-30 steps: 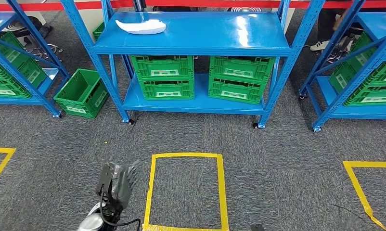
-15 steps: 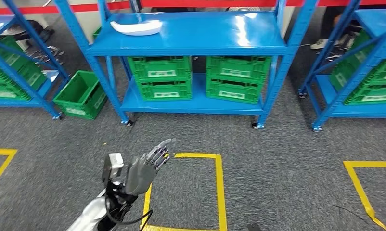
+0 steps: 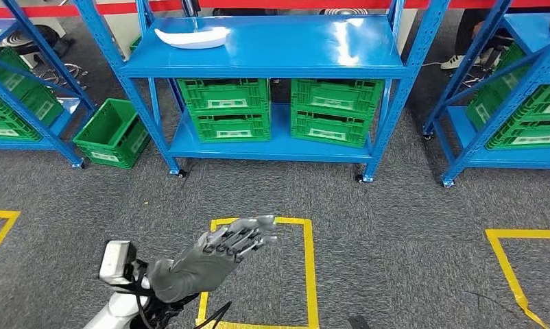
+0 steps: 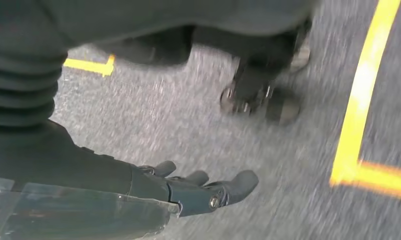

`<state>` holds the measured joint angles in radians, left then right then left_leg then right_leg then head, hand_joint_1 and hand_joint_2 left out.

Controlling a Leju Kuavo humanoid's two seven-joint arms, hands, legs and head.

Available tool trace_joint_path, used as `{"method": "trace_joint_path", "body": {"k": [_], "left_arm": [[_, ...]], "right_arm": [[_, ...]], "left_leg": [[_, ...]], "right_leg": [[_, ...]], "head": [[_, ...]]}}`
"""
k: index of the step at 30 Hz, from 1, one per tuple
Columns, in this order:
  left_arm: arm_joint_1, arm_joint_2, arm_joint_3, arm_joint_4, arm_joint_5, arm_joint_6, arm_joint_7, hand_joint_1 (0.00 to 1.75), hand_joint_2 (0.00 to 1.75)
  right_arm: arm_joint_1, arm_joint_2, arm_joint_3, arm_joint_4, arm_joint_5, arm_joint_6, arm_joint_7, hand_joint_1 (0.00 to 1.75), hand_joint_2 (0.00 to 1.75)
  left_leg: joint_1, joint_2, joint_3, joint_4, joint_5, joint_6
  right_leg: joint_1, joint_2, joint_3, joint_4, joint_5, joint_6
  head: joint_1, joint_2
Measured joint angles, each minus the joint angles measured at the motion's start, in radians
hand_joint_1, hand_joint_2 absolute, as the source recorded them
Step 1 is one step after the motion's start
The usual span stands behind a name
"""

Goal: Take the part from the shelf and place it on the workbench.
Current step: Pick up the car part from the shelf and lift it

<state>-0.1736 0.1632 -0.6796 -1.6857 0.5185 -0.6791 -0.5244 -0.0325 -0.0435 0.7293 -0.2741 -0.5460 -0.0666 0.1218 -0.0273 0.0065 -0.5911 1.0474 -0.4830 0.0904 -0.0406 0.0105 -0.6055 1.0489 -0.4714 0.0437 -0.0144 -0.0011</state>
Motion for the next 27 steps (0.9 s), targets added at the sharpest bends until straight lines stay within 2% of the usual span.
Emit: {"method": "trace_joint_path", "body": {"k": [1, 3, 4, 6, 7, 8, 9, 10, 11, 12, 13, 15, 17, 18, 19, 21, 22, 23, 24, 25, 27], "left_arm": [[-0.001, 0.001, -0.004, -0.009, 0.007, -0.016, -0.004, 0.00, 0.00], [-0.008, 0.002, -0.011, -0.021, 0.022, -0.035, -0.006, 0.00, 0.00], [-0.013, 0.002, -0.016, -0.023, 0.031, -0.039, -0.005, 0.00, 0.00], [-0.021, 0.002, -0.025, -0.023, 0.045, -0.042, -0.001, 0.00, 0.00], [-0.022, 0.002, -0.029, -0.022, 0.050, -0.042, 0.000, 0.00, 0.00], [-0.022, 0.003, -0.032, -0.021, 0.054, -0.042, 0.000, 0.00, 0.00], [-0.022, 0.003, -0.034, -0.021, 0.056, -0.042, 0.000, 0.00, 0.00], [-0.023, 0.004, -0.036, -0.021, 0.059, -0.041, 0.000, 0.00, 0.00], [-0.023, 0.004, -0.037, -0.021, 0.060, -0.040, -0.001, 0.00, 0.00], [-0.024, 0.006, -0.038, -0.021, 0.061, -0.038, -0.003, 0.00, 0.00], [-0.024, 0.007, -0.040, -0.022, 0.061, -0.036, -0.005, 0.00, 0.00], [-0.024, 0.010, -0.043, -0.023, 0.061, -0.032, -0.012, 0.00, 0.00], [-0.024, 0.012, -0.047, -0.023, 0.059, -0.028, -0.019, 0.00, 0.00], [-0.024, 0.013, -0.047, -0.024, 0.058, -0.026, -0.021, 0.00, 0.00], [-0.024, 0.014, -0.048, -0.025, 0.056, -0.024, -0.024, 0.00, 0.00], [-0.022, 0.016, -0.049, -0.027, 0.053, -0.021, -0.029, 0.00, 0.00], [-0.021, 0.017, -0.049, -0.027, 0.051, -0.021, -0.032, 0.00, 0.00], [-0.020, 0.018, -0.049, -0.027, 0.048, -0.021, -0.034, 0.00, 0.00], [-0.019, 0.020, -0.049, -0.028, 0.047, -0.020, -0.036, 0.00, 0.00], [-0.019, 0.022, -0.049, -0.030, 0.047, -0.020, -0.038, 0.00, 0.00], [-0.019, 0.024, -0.048, -0.038, 0.046, -0.019, -0.042, 0.00, 0.00]], "right_arm": [[-0.005, 0.002, 0.005, 0.000, -0.004, 0.002, 0.006, 0.00, 0.00], [-0.012, 0.004, 0.011, 0.000, -0.012, 0.003, 0.017, 0.00, 0.00], [-0.015, 0.000, 0.013, 0.000, -0.015, 0.002, 0.019, 0.00, 0.00], [-0.018, -0.005, 0.015, 0.000, -0.021, 0.001, 0.021, 0.00, 0.00], [-0.018, -0.008, 0.015, 0.001, -0.021, 0.000, 0.022, 0.00, 0.00], [-0.018, -0.010, 0.016, 0.001, -0.022, -0.002, 0.022, 0.00, 0.00], [-0.017, -0.013, 0.017, 0.002, -0.022, -0.004, 0.023, 0.00, 0.00], [-0.016, -0.015, 0.018, 0.002, -0.022, -0.005, 0.023, 0.00, 0.00], [-0.016, -0.017, 0.019, 0.002, -0.022, -0.007, 0.023, 0.00, 0.00], [-0.016, -0.018, 0.021, 0.003, -0.022, -0.008, 0.023, 0.00, 0.00], [-0.016, -0.018, 0.024, 0.003, -0.022, -0.009, 0.023, 0.00, 0.00], [-0.014, -0.017, 0.030, 0.005, -0.021, -0.008, 0.024, 0.00, 0.00], [-0.013, -0.018, 0.034, 0.006, -0.019, -0.005, 0.024, 0.00, 0.00], [-0.013, -0.019, 0.036, 0.007, -0.019, -0.004, 0.024, 0.00, 0.00], [-0.014, -0.019, 0.038, 0.007, -0.019, -0.002, 0.024, 0.00, 0.00], [-0.015, -0.021, 0.041, 0.007, -0.019, 0.002, 0.024, 0.00, 0.00], [-0.015, -0.021, 0.043, 0.008, -0.019, 0.005, 0.024, 0.00, 0.00], [-0.015, -0.021, 0.044, 0.008, -0.019, 0.006, 0.024, 0.00, 0.00], [-0.015, -0.021, 0.046, 0.008, -0.019, 0.005, 0.024, 0.00, 0.00], [-0.015, -0.021, 0.048, 0.008, -0.019, 0.004, 0.024, 0.00, 0.00], [-0.015, -0.019, 0.052, 0.009, -0.019, -0.004, 0.024, 0.00, 0.00]], "left_leg": [[0.000, -0.001, 0.009, -0.018, 0.009, 0.002], [0.003, -0.001, 0.033, -0.059, 0.030, 0.005], [0.006, 0.000, 0.042, -0.076, 0.040, 0.006], [0.004, -0.001, 0.041, -0.081, 0.046, 0.006], [0.004, -0.001, 0.039, -0.079, 0.045, 0.004], [0.003, -0.002, 0.037, -0.077, 0.044, 0.003], [0.003, -0.002, 0.036, -0.074, 0.043, 0.000], [0.003, -0.003, 0.035, -0.068, 0.039, -0.005], [0.004, -0.003, 0.034, -0.059, 0.033, -0.012], [0.002, -0.002, 0.029, -0.047, 0.027, -0.020], [0.000, -0.002, 0.024, -0.037, 0.020, -0.027], [-0.003, -0.002, 0.015, -0.023, 0.014, -0.035], [0.001, -0.003, 0.011, -0.014, 0.007, -0.041], [0.004, -0.004, 0.003, 0.005, -0.006, -0.047], [0.009, -0.005, -0.013, 0.043, -0.030, -0.056], [0.022, -0.005, -0.074, 0.167, -0.091, -0.075], [0.029, -0.005, -0.106, 0.229, -0.113, -0.081], [0.034, -0.005, -0.127, 0.266, -0.119, -0.085], [0.039, -0.005, -0.129, 0.264, -0.104, -0.086], [0.042, -0.005, -0.111, 0.220, -0.072, -0.086], [0.045, -0.005, -0.042, 0.073, -0.001, -0.083]], "right_leg": [[-0.003, -0.003, 0.000, -0.001, 0.002, 0.002], [0.002, -0.007, -0.009, 0.022, -0.010, 0.002], [0.004, -0.009, -0.026, 0.061, -0.028, -0.003], [0.006, -0.010, -0.081, 0.175, -0.079, -0.011], [0.007, -0.010, -0.105, 0.223, -0.096, -0.010], [0.007, -0.010, -0.114, 0.241, -0.098, -0.004], [0.006, -0.010, -0.103, 0.220, -0.085, 0.004], [0.005, -0.011, -0.073, 0.163, -0.059, 0.015], [0.005, -0.012, -0.037, 0.093, -0.035, 0.020], [0.005, -0.012, -0.007, 0.035, -0.017, 0.019], [0.006, -0.012, 0.012, -0.002, -0.007, 0.012], [0.010, -0.010, 0.016, -0.012, -0.004, -0.006], [0.004, -0.010, 0.016, -0.012, -0.002, -0.015], [0.000, -0.009, 0.017, -0.013, -0.002, -0.018], [-0.003, -0.009, 0.018, -0.014, -0.001, -0.020], [-0.003, -0.009, 0.018, -0.014, -0.002, -0.021], [-0.003, -0.009, 0.017, -0.013, -0.002, -0.021], [-0.004, -0.009, 0.017, -0.013, -0.002, -0.021], [-0.004, -0.009, 0.018, -0.013, -0.002, -0.021], [-0.005, -0.008, 0.019, -0.014, -0.002, -0.021], [-0.006, -0.006, 0.022, -0.015, -0.002, -0.020]], "head": [[-0.002, 0.000], [0.000, 0.000], [0.001, 0.000], [0.003, 0.000], [0.004, 0.000], [0.005, 0.000], [0.005, 0.000], [0.005, 0.000], [0.005, 0.000], [0.005, 0.000], [0.004, 0.000], [0.004, 0.000], [0.003, 0.000], [0.002, 0.000], [0.000, 0.000], [-0.003, 0.000], [-0.003, 0.000], [-0.003, 0.000], [-0.003, 0.000], [-0.003, 0.000], [-0.003, 0.000]]}}
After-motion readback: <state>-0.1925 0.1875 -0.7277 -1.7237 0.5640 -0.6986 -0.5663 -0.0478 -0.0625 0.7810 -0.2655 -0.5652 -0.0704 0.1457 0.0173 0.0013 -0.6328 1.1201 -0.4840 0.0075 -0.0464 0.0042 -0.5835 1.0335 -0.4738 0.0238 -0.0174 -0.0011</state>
